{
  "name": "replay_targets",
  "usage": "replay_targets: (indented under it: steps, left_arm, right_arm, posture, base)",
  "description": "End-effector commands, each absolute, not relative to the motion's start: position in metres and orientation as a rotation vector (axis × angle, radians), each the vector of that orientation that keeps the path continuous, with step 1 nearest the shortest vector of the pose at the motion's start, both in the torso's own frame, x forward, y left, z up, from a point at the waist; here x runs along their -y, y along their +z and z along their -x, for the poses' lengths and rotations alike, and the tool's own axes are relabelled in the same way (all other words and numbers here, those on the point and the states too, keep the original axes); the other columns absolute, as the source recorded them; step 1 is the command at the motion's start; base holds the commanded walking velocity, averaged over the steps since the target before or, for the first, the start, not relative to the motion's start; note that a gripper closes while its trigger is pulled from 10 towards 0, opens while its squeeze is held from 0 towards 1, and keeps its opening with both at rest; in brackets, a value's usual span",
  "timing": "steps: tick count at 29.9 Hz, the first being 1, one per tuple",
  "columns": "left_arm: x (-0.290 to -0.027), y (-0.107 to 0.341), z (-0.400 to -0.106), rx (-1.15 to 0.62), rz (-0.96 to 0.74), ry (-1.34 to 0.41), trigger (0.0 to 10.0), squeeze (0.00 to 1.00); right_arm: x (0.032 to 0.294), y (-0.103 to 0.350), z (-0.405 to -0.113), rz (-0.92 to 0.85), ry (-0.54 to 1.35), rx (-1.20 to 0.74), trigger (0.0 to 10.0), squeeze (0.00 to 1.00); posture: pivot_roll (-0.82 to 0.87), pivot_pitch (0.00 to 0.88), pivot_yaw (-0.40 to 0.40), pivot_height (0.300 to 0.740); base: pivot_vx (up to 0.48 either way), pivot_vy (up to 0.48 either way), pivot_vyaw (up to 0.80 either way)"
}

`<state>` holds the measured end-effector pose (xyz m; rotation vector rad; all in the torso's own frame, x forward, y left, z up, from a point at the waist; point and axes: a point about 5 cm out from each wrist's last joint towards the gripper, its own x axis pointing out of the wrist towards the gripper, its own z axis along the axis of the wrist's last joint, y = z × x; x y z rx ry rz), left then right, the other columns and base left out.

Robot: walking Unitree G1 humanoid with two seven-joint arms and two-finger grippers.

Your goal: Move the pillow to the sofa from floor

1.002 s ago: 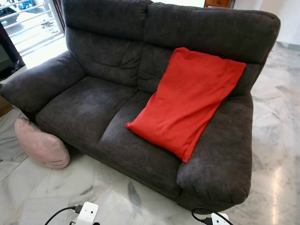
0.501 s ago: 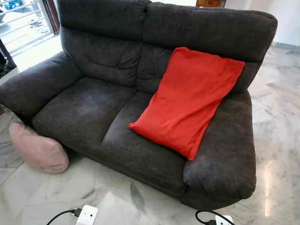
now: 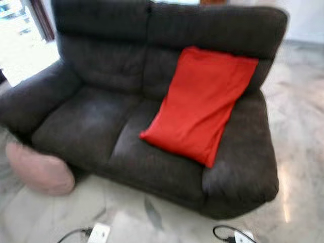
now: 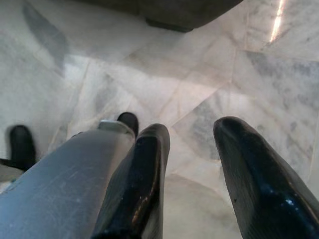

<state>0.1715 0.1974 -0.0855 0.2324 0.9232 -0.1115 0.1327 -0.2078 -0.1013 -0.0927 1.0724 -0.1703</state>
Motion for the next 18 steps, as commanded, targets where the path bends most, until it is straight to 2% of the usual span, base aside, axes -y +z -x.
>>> replay_targets:
  steps: [1, 15, 18]
  left_arm:
    - [-0.205, -0.09, -0.16, -0.966, -0.236, -0.087, 10.0, 0.0]
    - [-0.203, -0.09, -0.161, -0.964, -0.226, -0.088, 10.0, 0.0]
    - [-0.203, -0.09, -0.161, -0.965, -0.225, -0.087, 10.0, 0.0]
  right_arm:
    - [0.199, -0.102, -0.134, 0.077, -0.155, -1.076, 10.0, 0.0]
    - [0.203, -0.102, -0.133, 0.076, -0.168, -1.076, 10.0, 0.0]
    - [0.209, -0.102, -0.132, 0.081, -0.176, -1.083, 10.0, 0.0]
  posture:
    - [0.04, 0.073, 0.023, 0.74]
    - [0.04, 0.079, 0.02, 0.74]
    - [0.04, 0.081, 0.02, 0.74]
  base:
    - [0.0, 0.368, 0.0]
    - [0.0, 0.364, 0.0]
    - [0.0, 0.364, -0.69]
